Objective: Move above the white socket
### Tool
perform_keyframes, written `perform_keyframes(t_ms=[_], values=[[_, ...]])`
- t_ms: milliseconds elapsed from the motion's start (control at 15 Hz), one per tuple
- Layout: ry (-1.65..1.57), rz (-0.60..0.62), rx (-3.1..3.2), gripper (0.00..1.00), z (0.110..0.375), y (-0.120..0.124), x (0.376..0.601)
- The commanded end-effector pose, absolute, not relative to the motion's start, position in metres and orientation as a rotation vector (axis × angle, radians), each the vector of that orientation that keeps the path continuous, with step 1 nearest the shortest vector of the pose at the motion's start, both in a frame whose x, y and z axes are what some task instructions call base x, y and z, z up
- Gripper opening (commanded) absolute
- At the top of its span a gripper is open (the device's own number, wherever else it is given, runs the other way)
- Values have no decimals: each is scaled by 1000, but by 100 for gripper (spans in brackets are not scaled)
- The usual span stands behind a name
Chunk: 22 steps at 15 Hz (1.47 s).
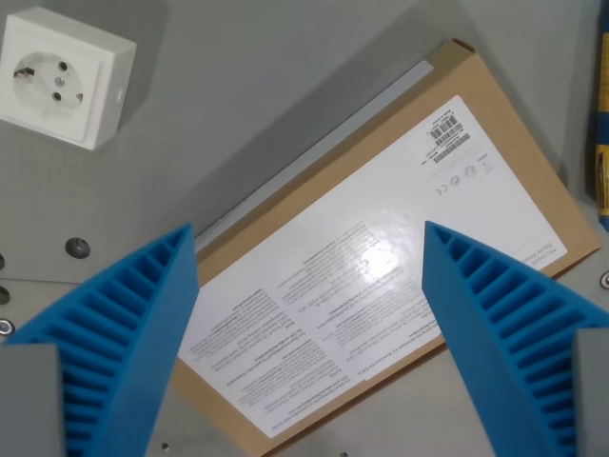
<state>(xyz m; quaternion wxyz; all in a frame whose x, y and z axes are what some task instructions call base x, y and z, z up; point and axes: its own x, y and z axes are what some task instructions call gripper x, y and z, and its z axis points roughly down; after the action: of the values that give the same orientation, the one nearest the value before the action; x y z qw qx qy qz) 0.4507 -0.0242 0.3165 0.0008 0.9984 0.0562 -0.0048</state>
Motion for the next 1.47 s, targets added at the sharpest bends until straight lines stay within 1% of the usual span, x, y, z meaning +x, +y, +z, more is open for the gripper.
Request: perform_keyframes(t_ms=[67,333,667,1000,1467], values=[[176,-6,3135,100,319,-24,451],[195,-4,3133,100,319,-24,451],[293,2,3128,100,316,-22,451],[445,30,3115,100,310,-16,451],[722,98,3070,100,295,-4,450]])
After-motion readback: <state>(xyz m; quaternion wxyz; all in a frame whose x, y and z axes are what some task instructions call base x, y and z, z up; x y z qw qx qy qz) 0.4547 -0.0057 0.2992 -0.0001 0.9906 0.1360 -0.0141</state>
